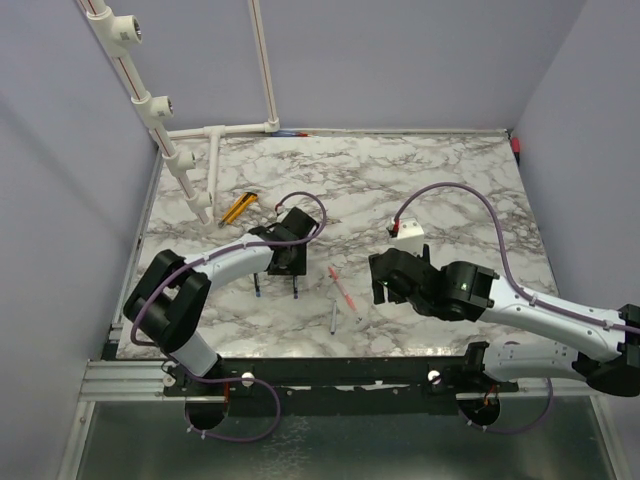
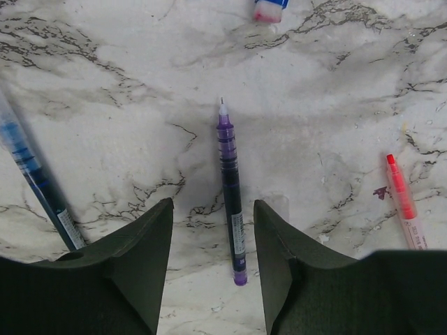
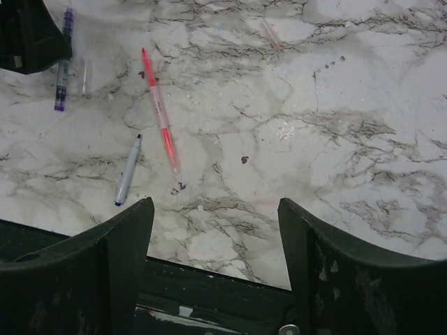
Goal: Insert the pens into the pen caps
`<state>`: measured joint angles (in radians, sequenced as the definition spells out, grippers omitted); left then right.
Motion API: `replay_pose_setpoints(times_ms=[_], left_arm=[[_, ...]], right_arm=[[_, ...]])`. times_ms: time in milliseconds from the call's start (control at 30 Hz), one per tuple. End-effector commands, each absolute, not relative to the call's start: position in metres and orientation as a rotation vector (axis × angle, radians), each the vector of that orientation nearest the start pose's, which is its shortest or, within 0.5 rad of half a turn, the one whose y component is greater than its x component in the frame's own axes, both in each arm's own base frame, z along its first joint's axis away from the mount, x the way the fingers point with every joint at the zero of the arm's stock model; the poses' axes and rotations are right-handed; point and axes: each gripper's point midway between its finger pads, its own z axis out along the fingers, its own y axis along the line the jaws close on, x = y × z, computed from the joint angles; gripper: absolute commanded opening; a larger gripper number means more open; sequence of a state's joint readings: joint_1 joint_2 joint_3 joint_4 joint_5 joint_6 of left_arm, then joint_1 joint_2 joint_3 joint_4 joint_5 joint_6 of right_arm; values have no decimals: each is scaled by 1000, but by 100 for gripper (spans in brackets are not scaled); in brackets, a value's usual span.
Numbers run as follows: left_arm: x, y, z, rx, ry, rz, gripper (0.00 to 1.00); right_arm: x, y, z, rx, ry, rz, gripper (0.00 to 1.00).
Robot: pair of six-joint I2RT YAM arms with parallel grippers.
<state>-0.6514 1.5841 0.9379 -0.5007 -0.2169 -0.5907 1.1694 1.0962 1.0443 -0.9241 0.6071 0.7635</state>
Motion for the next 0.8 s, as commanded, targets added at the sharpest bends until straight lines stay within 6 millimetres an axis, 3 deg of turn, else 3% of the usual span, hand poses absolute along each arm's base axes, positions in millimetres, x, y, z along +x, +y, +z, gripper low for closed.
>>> replay_pose_setpoints(times_ms=[0,400,767], left_arm=[[268,-185,25,-2,2669,-69,50],[256,-177,3,14,2703,16,41],[242,-165,-4,36,2718,44,4]], right_arm=[[167,196,187,-219,2315,175,76],[166,198,181,-224,2326,182,76],[166,200,180,-224,2328,190,76]])
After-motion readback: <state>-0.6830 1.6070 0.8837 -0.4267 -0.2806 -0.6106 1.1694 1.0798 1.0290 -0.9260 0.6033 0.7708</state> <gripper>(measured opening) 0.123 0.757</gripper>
